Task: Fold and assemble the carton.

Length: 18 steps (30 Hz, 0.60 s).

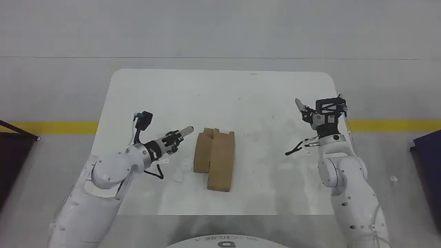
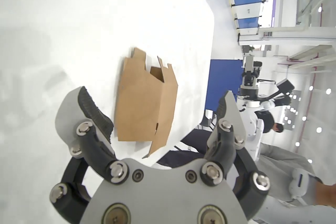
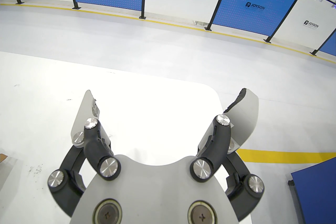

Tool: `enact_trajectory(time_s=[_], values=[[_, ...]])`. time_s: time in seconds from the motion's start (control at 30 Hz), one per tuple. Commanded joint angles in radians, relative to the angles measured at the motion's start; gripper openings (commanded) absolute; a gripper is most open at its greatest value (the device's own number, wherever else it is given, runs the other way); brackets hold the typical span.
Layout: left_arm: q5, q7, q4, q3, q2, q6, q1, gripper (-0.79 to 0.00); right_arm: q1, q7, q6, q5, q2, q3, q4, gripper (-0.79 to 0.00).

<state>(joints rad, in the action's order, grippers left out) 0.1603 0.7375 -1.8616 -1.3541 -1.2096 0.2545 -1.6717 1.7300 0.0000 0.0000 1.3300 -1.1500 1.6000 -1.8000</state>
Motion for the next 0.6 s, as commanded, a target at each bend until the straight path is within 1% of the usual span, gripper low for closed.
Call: enact_trajectory(time_s=[0.0, 0.33, 0.4, 0.5, 0.57], values=[[-0.030, -0.011, 0.010, 0.023, -0.003, 0.005, 0.000, 0.000, 0.000, 0.000, 0.000, 0.000, 0.000, 0.000, 0.000, 0.000], [-0.025, -0.012, 0.010, 0.026, -0.003, 0.001, 0.001, 0.000, 0.000, 0.000, 0.000, 0.000, 0.000, 0.000, 0.000, 0.000], [-0.017, -0.028, 0.014, 0.032, -0.002, -0.013, -0.001, 0.000, 0.000, 0.000, 0.000, 0.000, 0.000, 0.000, 0.000, 0.000], [-0.051, -0.045, 0.021, 0.032, -0.003, -0.022, -0.003, 0.000, -0.006, 0.032, -0.042, -0.076, -0.002, 0.002, -0.012, 0.000], [-0.065, -0.052, 0.021, 0.029, -0.002, -0.028, -0.003, 0.000, -0.002, 0.086, -0.089, -0.153, -0.003, 0.005, -0.024, 0.000]])
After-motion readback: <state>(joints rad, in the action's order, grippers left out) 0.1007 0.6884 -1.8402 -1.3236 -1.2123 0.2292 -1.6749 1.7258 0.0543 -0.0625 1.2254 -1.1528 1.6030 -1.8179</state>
